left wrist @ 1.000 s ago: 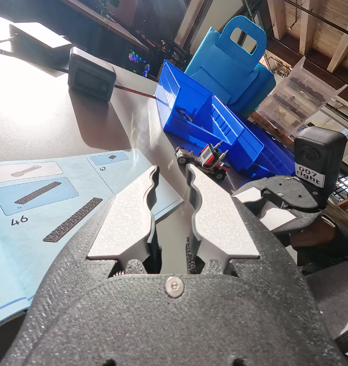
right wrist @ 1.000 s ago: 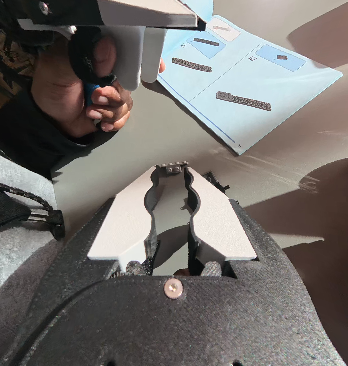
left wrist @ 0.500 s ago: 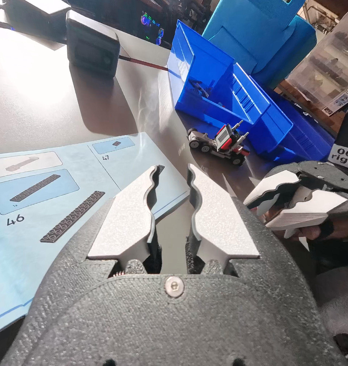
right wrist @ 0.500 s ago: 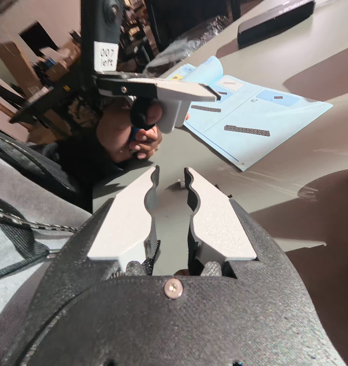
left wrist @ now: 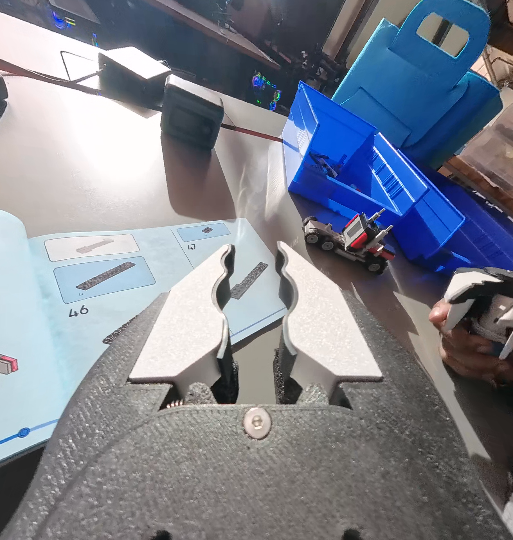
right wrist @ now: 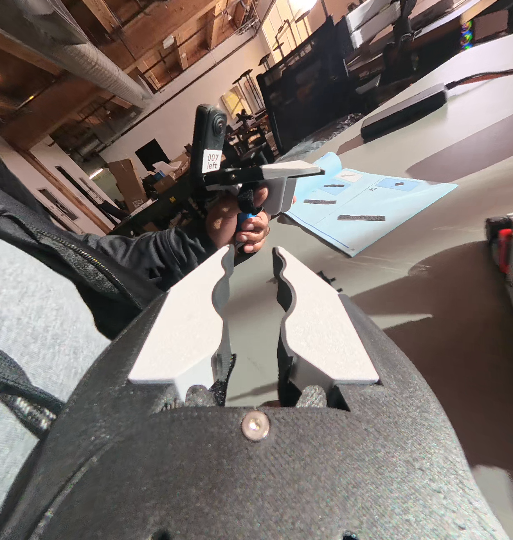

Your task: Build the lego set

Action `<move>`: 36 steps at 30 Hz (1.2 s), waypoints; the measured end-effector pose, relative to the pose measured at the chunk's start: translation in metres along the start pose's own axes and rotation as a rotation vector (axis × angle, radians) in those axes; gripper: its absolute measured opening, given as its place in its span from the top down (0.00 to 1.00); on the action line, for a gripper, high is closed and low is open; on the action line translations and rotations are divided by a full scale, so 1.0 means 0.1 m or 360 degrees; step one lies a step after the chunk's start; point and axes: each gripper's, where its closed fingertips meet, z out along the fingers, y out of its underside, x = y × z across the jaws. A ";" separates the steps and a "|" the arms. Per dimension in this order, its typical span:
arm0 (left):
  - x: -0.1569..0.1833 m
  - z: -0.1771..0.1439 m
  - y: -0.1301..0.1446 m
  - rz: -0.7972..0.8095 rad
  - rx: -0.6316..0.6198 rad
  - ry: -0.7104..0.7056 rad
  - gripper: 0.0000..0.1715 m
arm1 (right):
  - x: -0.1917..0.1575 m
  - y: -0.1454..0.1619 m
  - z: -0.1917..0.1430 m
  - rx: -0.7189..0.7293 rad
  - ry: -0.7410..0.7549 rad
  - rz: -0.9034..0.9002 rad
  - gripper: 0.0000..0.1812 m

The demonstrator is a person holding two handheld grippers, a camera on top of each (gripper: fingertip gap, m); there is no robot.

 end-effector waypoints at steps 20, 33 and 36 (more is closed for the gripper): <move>-0.13 0.03 0.04 -0.0048 -0.0049 -0.0120 0.83 | 0.25 -0.08 -0.55 0.0004 0.0012 0.0121 0.84; -0.13 0.01 0.02 -0.0061 -0.0024 -0.0106 0.84 | 0.28 -0.07 -0.55 0.0003 0.0036 0.0138 0.84; -0.13 0.01 0.02 -0.0060 -0.0022 -0.0106 0.84 | 0.29 -0.08 -0.55 0.0011 0.0041 0.0138 0.85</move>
